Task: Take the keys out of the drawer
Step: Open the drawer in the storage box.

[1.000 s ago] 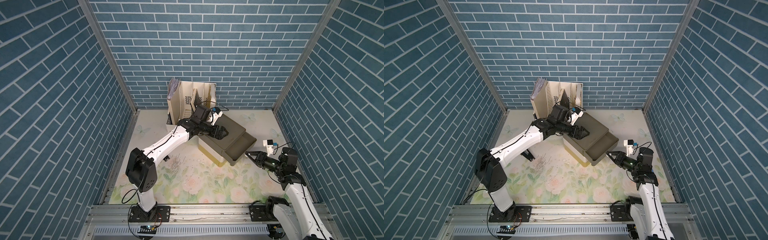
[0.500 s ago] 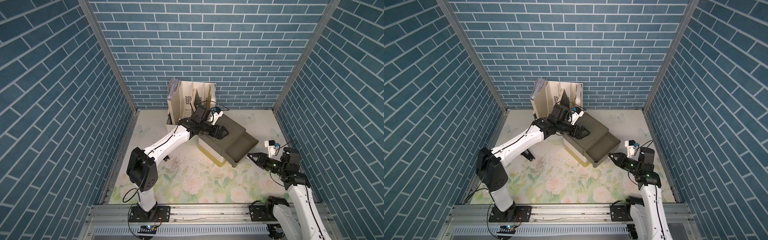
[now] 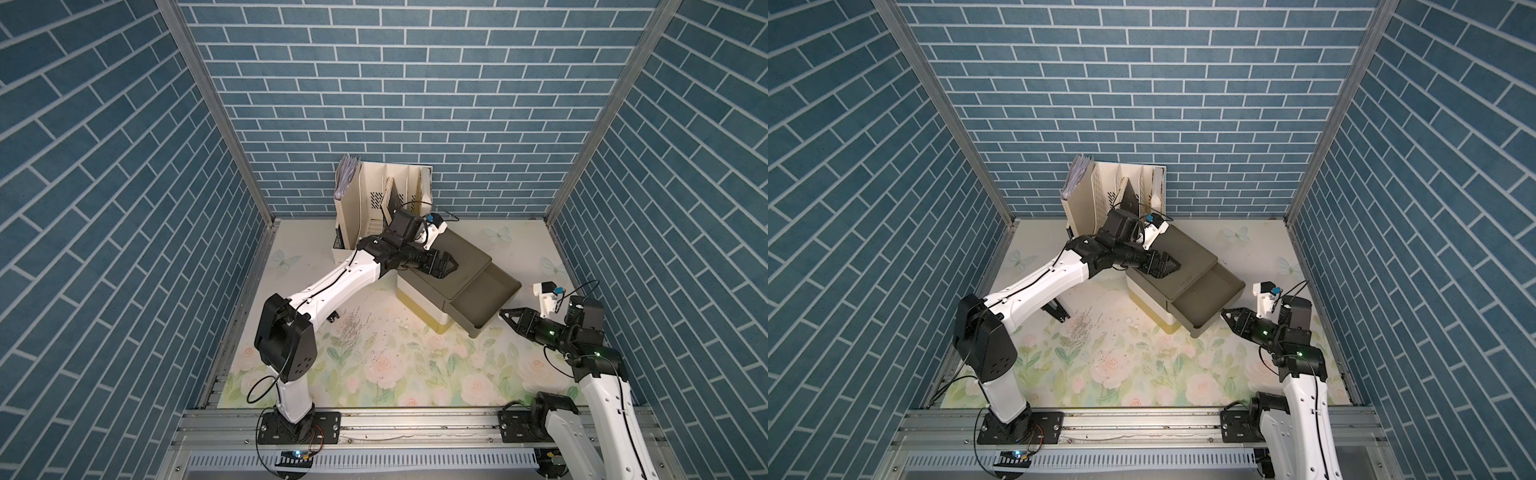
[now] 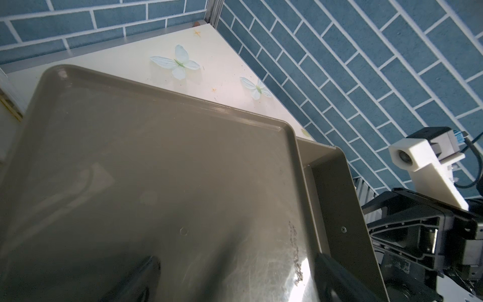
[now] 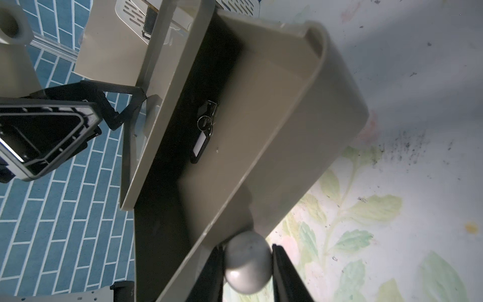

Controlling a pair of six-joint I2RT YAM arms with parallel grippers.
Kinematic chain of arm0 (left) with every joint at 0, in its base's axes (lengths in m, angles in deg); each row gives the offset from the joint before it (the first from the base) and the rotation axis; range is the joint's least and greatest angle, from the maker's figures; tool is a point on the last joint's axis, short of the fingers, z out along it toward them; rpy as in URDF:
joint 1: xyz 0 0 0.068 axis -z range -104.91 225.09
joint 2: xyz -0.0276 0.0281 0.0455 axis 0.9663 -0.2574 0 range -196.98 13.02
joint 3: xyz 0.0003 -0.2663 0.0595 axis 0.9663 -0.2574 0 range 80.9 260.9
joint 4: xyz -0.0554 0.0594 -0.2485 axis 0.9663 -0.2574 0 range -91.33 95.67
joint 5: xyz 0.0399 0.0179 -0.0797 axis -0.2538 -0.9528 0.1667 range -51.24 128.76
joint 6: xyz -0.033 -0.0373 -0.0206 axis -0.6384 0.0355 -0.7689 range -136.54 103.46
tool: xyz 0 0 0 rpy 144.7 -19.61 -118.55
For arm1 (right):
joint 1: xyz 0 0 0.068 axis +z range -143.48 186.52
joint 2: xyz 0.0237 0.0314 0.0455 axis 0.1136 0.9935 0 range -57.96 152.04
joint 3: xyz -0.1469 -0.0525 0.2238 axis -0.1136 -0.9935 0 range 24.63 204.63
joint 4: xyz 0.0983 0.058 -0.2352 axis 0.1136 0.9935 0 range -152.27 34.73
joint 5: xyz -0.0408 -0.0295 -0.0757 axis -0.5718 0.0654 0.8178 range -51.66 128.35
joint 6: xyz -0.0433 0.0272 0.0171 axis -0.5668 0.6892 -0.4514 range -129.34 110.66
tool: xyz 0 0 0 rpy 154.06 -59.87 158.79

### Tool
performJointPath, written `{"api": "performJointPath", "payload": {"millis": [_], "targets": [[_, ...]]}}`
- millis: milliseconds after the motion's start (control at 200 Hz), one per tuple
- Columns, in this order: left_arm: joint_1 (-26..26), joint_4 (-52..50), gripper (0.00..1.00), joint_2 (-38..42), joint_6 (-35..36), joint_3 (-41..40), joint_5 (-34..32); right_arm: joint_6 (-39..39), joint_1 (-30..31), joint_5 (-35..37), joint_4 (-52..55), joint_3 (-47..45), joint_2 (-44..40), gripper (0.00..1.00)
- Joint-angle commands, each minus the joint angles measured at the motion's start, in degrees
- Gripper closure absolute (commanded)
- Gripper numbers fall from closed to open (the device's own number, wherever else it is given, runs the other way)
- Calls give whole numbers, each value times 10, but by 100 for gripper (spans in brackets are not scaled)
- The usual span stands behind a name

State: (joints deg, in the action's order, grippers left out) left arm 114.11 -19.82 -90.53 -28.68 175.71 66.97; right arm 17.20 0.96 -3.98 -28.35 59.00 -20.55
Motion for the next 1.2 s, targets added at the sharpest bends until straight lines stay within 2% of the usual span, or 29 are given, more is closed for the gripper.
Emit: {"api": "performJointPath", "payload": {"millis": [0,715,980,1100,1195], "targets": [[3,-48,3,-27,-1,-4,-3,-45,-1,80,92,0,-6,100],[2,-47,3,-33,-1,3,-3,-33,-1,186,203,30,-50,100],[2,-44,3,-35,-3,2,-2,-31,-1,233,240,69,-48,99],[2,-45,3,-32,-2,3,-2,-25,-1,217,244,136,-39,95],[2,-43,3,-33,-2,3,-5,-28,-1,169,236,204,2,95]]}}
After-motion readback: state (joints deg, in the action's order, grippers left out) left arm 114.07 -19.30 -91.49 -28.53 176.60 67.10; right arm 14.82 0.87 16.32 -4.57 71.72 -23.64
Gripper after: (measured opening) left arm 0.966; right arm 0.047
